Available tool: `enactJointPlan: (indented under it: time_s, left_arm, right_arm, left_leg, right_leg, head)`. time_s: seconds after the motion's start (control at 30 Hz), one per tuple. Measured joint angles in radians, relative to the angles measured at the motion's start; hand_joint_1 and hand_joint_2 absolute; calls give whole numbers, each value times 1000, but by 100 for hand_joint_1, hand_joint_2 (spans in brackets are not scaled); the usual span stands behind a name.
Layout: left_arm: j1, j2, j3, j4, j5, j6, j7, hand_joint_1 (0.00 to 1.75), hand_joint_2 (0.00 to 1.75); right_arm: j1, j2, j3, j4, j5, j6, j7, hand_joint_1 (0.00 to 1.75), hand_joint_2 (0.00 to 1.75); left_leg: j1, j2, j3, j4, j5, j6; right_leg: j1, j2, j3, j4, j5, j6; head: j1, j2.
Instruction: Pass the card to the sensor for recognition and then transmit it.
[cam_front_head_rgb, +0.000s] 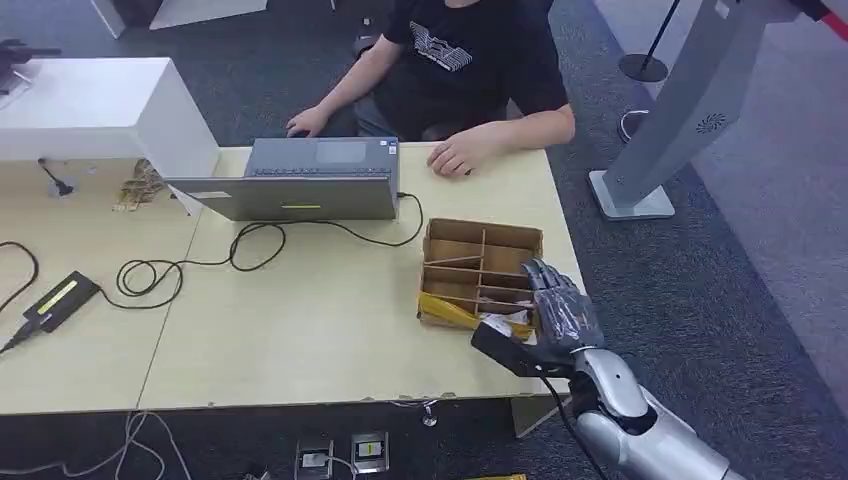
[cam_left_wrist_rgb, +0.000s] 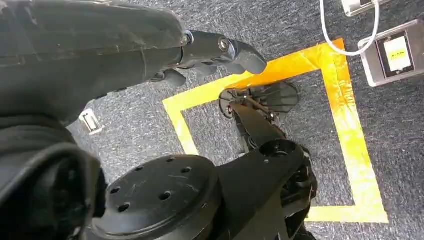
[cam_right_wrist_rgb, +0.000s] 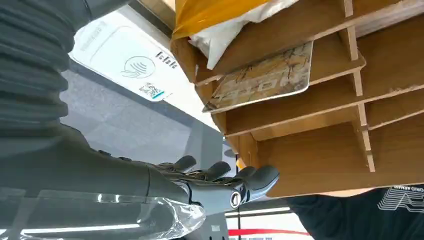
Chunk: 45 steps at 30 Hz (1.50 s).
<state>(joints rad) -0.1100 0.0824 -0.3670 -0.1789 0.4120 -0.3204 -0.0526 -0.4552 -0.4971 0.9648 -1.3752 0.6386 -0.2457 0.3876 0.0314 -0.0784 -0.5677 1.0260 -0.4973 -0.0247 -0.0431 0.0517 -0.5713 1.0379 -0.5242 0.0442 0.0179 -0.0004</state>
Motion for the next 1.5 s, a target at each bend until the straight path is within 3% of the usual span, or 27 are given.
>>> enactJointPlan:
  time_s: [0.87, 0.9, 0.93, 0.97, 1.0, 1.03, 1.5]
  left_arm:
    - [-4, -1, -14, 0, -2, 0, 12, 0, 0]
    - [-4, -1, -14, 0, -2, 0, 13, 0, 0]
    - [-4, -1, -14, 1, -2, 0, 13, 0, 0]
    - [-4, -1, -14, 1, -2, 0, 13, 0, 0]
    - [-4, -1, -14, 1, -2, 0, 13, 0, 0]
    - [-4, -1, -14, 1, -2, 0, 13, 0, 0]
    - [-3, 0, -15, 1, -2, 0, 24, 0, 0]
  right_arm:
    - [0, 36, -2, 24, 30, 3, -43, 0, 175]
    - [0, 37, -2, 25, 30, 3, -43, 5, 175]
    - [0, 39, -2, 27, 30, 3, -44, 72, 175]
    - [0, 40, -2, 28, 30, 3, -45, 157, 175]
    - [0, 40, -2, 30, 30, 3, -47, 168, 175]
    - [0, 41, -2, 32, 29, 3, -49, 175, 175]
    - [-5, 43, -2, 58, 29, 13, -56, 175, 175]
  left_leg:
    - [0, 0, 0, 0, 0, 0]
    - [0, 0, 0, 0, 0, 0]
    - [0, 0, 0, 0, 0, 0]
    - [0, 0, 0, 0, 0, 0]
    - [0, 0, 0, 0, 0, 0]
    - [0, 0, 0, 0, 0, 0]
    - [0, 0, 0, 0, 0, 0]
  right_leg:
    - [0, 0, 0, 0, 0, 0]
    - [0, 0, 0, 0, 0, 0]
    - [0, 0, 0, 0, 0, 0]
    - [0, 0, 0, 0, 0, 0]
    - [0, 0, 0, 0, 0, 0]
    - [0, 0, 0, 0, 0, 0]
    - [0, 0, 0, 0, 0, 0]
  head:
    - [0, 0]
    - [0, 0]
    - [0, 0]
    - [0, 0]
    - [0, 0]
    - [0, 0]
    - [0, 0]
